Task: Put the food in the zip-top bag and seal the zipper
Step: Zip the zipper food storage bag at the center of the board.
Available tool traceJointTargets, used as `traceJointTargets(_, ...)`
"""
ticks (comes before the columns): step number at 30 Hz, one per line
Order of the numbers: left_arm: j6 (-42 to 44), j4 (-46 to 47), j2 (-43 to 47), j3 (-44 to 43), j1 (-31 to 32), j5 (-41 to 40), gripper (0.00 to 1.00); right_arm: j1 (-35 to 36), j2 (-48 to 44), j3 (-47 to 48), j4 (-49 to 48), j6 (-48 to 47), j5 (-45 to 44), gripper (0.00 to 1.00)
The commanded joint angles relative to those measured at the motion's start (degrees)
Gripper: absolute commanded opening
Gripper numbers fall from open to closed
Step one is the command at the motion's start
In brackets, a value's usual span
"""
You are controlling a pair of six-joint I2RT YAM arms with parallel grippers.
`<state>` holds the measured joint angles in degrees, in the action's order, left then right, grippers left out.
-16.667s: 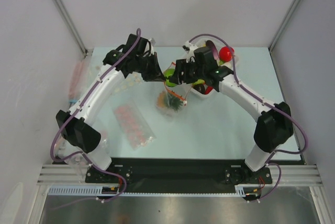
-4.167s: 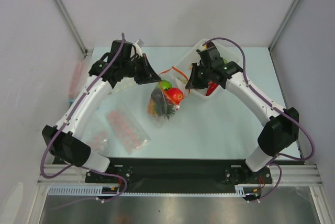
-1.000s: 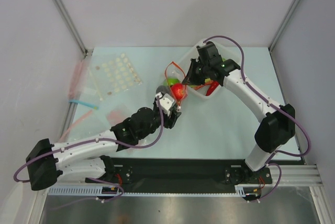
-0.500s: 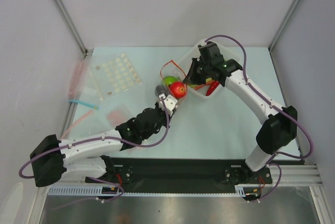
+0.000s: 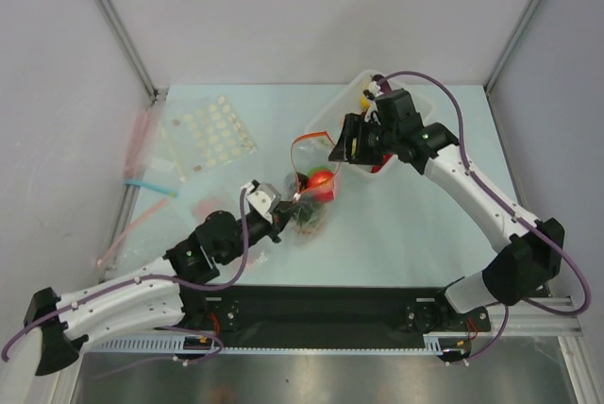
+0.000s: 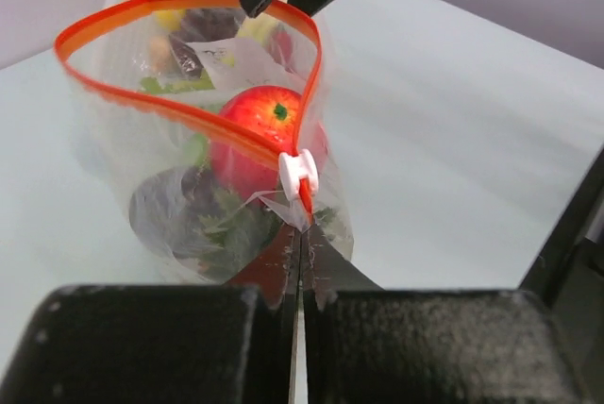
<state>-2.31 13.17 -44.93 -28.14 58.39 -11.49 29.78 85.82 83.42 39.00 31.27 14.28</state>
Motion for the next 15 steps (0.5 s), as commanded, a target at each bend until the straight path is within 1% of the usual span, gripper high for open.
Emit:
traceJointTargets(1, -1.04, -0.94, 4.49, 3.35, -0.82, 7.35, 0.00, -0.07, -6.27, -2.64, -6.03, -9.19, 7.41, 0.66)
traceJointTargets(2, -0.69, -3.04, 5.98, 3.53, -0.91, 8.31, 0.00, -0.07, -7.85, -5.08, -7.87, -10.77, 8.99, 0.68)
traceJointTargets(3, -0.51, -4.02, 6.60, 3.62, -1.00, 8.58, 0.00, -0.07, -10.47, -6.50, -12.94, -12.27, 11.01, 0.67)
traceJointTargets(4, -0.33, -5.86, 7.30, 3.79, -1.00, 8.67, 0.00, -0.16, -11.63, -7.99, -15.42, -14.81, 14.94, 0.68)
traceJointTargets(5, 0.28, -6.48, 8.88, 3.97, -1.09, 9.28, 0.00, -0.16, -12.42, -9.83, -19.89, -15.79, 17.07, 0.68)
traceJointTargets(6, 0.55, -6.92, 9.67, 4.14, -1.09, 9.46, 0.00, -0.07, -13.48, -10.64, -21.58, -16.84, 20.92, 0.68)
traceJointTargets(8, 1.60, -8.16, 11.17, 4.76, -1.17, 9.90, 0.00, 0.10, -14.54, -11.95, -26.75, -20.01, 23.76, 0.68)
traceJointTargets(9, 1.95, -8.51, 12.40, 4.85, -1.35, 10.43, 0.00, 0.02, -15.24, -13.18, -28.70, -21.32, 27.78, 0.68)
traceJointTargets(11, 2.13, -9.21, 13.11, 4.76, -1.44, 10.87, 0.00, 0.28, -17.00, -16.26, -31.78, -25.98, 29.92, 0.66)
traceJointTargets(12, 2.13, -9.30, 13.20, 4.67, -1.70, 11.04, 0.00, 0.19, -17.35, -16.79, -33.88, -27.82, 33.75, 0.66)
traceJointTargets(13, 2.13, -9.65, 13.20, 4.15, -1.79, 13.40, 0.00, 0.28, -17.62, -17.06, -34.08, -29.49, 35.18, 0.66)
traceJointTargets(15, 2.13, -10.44, 12.32, 3.10, -1.88, 14.29, 0.00, 0.45, -17.62, -16.27, -33.21, -35.20, 38.78, 0.66)
